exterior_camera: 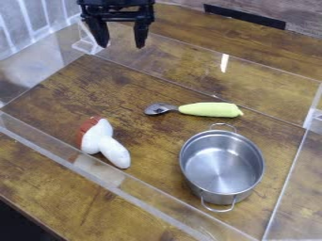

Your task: Move the green spoon to the right

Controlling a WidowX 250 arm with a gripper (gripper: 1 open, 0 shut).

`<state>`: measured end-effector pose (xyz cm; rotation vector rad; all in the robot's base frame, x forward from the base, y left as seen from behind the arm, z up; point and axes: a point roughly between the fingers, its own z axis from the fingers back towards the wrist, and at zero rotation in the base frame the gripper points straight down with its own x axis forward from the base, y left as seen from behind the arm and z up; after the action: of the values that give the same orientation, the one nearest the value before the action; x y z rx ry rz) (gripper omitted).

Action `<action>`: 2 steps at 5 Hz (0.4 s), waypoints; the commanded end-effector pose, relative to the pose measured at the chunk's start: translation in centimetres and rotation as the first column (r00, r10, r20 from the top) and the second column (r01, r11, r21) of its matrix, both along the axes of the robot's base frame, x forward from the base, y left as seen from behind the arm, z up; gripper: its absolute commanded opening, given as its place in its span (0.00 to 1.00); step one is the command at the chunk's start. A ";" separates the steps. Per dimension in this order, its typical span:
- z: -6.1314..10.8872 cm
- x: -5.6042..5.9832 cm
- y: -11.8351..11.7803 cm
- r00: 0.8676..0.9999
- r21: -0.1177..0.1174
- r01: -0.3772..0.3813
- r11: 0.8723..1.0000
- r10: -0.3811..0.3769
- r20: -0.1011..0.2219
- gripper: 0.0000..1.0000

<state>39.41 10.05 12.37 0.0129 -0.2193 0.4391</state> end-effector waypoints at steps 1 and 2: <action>1.6 0.5 1.1 0.999 0.024 -0.022 0.999 0.021 0.026 1.00; 1.2 0.4 0.1 1.000 0.026 0.010 1.000 -0.009 -0.013 1.00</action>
<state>38.75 10.16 11.29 0.0352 -0.1478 0.4399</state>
